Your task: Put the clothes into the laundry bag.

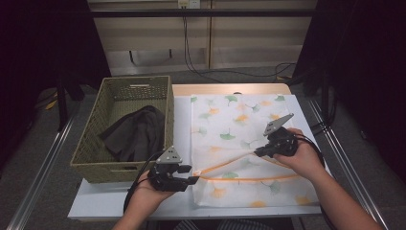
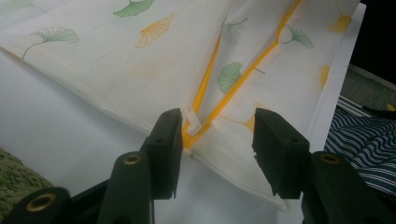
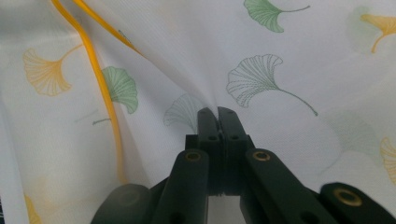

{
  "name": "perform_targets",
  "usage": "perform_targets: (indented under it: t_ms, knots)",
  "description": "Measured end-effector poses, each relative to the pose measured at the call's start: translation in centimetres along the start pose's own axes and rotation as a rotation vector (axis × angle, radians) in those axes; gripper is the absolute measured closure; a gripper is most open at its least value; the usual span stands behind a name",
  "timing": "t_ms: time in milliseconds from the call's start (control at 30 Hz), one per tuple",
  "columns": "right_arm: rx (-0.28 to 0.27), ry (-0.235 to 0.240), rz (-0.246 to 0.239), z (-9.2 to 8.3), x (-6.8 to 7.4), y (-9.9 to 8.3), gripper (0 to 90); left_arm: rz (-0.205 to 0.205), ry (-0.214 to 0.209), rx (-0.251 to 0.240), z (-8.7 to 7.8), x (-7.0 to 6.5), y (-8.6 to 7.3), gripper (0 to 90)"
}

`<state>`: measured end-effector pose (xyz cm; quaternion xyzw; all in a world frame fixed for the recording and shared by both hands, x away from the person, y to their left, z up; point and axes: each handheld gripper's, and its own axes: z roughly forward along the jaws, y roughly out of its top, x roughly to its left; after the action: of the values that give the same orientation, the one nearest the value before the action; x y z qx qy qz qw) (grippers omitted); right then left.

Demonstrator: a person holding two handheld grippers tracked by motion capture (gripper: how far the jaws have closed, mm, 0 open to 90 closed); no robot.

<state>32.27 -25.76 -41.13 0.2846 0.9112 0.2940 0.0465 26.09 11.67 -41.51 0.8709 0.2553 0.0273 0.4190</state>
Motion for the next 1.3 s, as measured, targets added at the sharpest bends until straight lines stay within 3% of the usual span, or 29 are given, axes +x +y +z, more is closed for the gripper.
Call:
perform_targets:
  t_ms: [367,433,467,933,1200,1300]
  knots:
    - [-0.034,0.034,0.011,-1.7,-1.1,1.1,90.0,0.006,-0.001,-0.017,-0.1,-0.1,0.1,49.9]
    - [-0.040,0.033,-0.007,-1.9,-1.3,1.4,90.0,0.006,0.005,-0.015,-0.2,-0.2,0.1,49.5]
    - [-0.037,0.038,0.010,-2.0,-1.3,1.5,90.0,0.007,0.007,-0.015,-0.1,-0.3,0.1,49.0]
    - [-0.018,0.019,-0.012,-3.3,-2.0,3.1,90.0,0.006,-0.002,-0.027,-0.3,-0.3,0.1,45.3]
    - [-0.009,0.022,0.006,-3.6,-2.3,3.5,90.0,0.037,-0.004,-0.032,-1.1,-0.9,1.3,45.1]
    - [-0.013,0.021,0.008,-3.6,-2.3,3.4,90.0,0.036,0.003,-0.011,-1.1,-0.9,1.6,44.7]
